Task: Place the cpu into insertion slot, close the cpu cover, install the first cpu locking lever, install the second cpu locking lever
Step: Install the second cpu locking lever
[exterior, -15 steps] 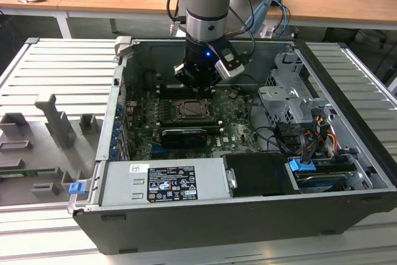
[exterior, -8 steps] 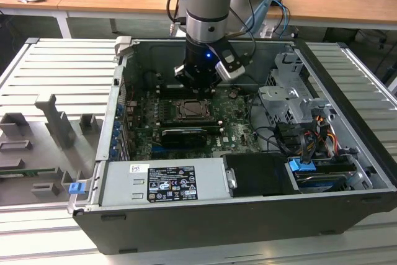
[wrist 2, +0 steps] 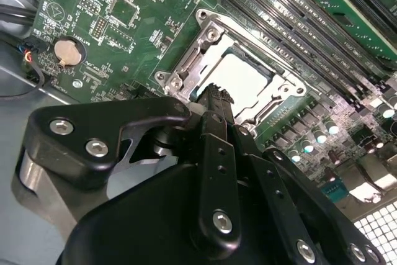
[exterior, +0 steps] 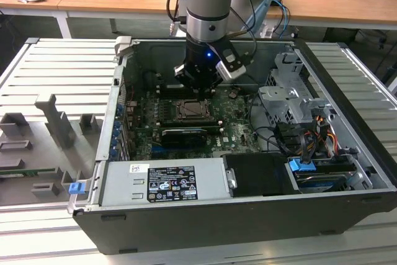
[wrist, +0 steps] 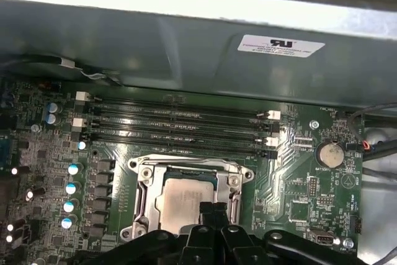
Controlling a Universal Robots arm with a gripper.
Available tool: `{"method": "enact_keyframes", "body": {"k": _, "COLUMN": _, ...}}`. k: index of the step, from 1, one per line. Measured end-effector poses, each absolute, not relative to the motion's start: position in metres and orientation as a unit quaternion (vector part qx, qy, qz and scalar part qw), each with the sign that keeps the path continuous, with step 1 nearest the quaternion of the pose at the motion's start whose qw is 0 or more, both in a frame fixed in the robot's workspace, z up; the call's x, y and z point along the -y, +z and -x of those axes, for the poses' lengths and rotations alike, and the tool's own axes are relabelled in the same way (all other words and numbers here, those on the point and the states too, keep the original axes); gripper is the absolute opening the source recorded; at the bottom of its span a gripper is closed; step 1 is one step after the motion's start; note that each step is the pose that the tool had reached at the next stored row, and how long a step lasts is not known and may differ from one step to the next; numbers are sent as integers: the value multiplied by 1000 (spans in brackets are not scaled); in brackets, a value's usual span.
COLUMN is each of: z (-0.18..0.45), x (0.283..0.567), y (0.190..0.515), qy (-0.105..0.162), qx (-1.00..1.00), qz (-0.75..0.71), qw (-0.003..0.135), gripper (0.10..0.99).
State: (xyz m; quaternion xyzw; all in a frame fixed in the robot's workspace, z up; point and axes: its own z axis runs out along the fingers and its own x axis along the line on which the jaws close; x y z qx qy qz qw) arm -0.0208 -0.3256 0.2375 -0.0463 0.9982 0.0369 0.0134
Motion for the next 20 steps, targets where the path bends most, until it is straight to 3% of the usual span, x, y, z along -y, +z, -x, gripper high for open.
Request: {"method": "enact_keyframes", "body": {"k": 20, "z": 21, "x": 340, "y": 240, "qy": 37, "qx": -998, "qz": 46, "qw": 13, "gripper": 106}}
